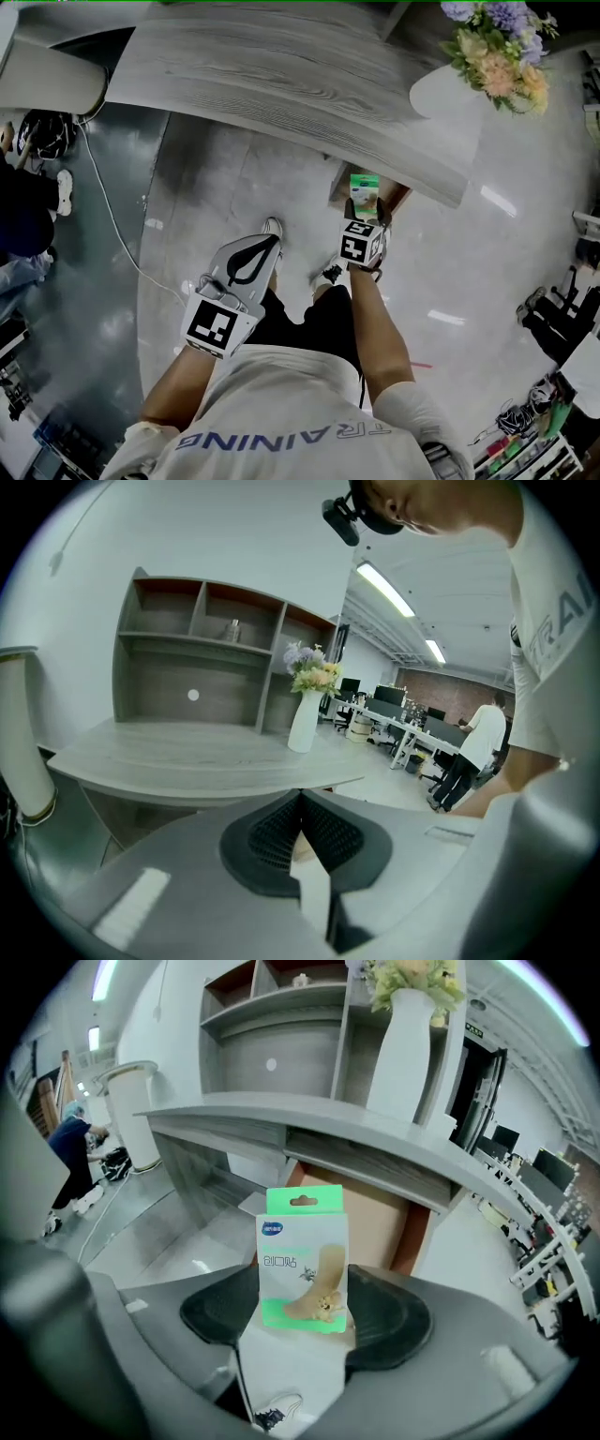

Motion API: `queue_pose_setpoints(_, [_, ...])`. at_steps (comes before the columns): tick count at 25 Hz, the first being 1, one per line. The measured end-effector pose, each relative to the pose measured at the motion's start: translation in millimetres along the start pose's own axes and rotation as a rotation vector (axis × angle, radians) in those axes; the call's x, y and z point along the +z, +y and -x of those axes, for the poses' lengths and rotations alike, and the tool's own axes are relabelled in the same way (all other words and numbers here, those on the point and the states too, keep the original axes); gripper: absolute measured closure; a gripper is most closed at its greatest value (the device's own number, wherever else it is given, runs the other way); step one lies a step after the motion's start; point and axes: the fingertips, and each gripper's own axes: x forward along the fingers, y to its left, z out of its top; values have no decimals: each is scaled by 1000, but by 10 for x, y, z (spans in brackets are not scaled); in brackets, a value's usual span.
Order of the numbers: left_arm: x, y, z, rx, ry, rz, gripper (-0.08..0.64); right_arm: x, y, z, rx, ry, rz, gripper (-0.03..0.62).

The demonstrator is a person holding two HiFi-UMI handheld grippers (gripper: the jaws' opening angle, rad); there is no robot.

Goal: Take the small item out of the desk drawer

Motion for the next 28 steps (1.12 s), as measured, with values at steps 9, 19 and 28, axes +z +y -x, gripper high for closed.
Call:
queue_pose_setpoints(9, [811, -260, 115, -55, -168, -123, 560, 471, -152, 1210, 47, -207, -53, 284])
queue_pose_setpoints(19, [1683, -764, 307, -126, -344, -203, 560, 1600, -796, 2973, 34, -562, -97, 284])
queue_pose_setpoints(28, [2322, -972, 479, -138, -490, -254, 560, 2287, -1204, 4220, 23, -852, -113, 282])
